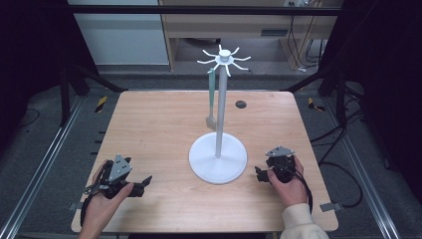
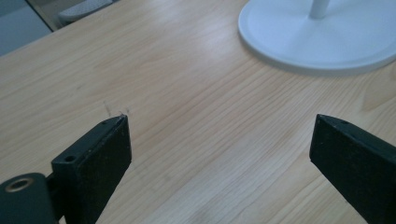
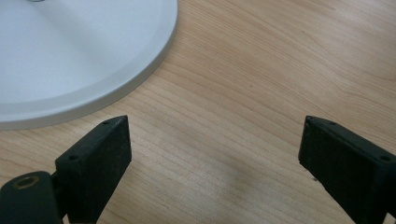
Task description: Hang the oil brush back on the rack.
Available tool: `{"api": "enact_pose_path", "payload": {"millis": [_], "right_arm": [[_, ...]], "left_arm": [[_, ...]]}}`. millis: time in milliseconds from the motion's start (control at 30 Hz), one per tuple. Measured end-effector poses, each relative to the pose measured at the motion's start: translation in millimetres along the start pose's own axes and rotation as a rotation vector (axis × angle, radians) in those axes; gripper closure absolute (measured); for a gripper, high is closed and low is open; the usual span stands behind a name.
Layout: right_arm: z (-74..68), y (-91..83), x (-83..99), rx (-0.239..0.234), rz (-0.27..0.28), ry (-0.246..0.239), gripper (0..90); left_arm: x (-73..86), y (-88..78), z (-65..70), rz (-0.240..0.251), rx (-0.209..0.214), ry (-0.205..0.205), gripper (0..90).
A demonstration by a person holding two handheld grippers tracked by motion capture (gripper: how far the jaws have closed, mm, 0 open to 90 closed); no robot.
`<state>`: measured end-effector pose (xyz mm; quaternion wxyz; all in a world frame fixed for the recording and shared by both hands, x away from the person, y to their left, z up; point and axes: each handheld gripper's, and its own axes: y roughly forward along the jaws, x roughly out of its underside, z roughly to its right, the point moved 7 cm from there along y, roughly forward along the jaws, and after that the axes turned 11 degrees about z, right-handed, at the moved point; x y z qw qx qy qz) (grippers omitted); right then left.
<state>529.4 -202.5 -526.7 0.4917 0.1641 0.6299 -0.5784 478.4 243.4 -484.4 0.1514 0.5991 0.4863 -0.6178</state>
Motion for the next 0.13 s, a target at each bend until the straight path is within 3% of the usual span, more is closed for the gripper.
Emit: {"api": "enact_pose_path", "payload": {"millis": [133], "right_arm": [[0.2, 0.4, -0.2, 0.000, 0.001, -0.002, 10.0]], "left_arm": [[14.5, 4.8, -3.0, -0.013, -0.002, -0.038, 5.2]]}}
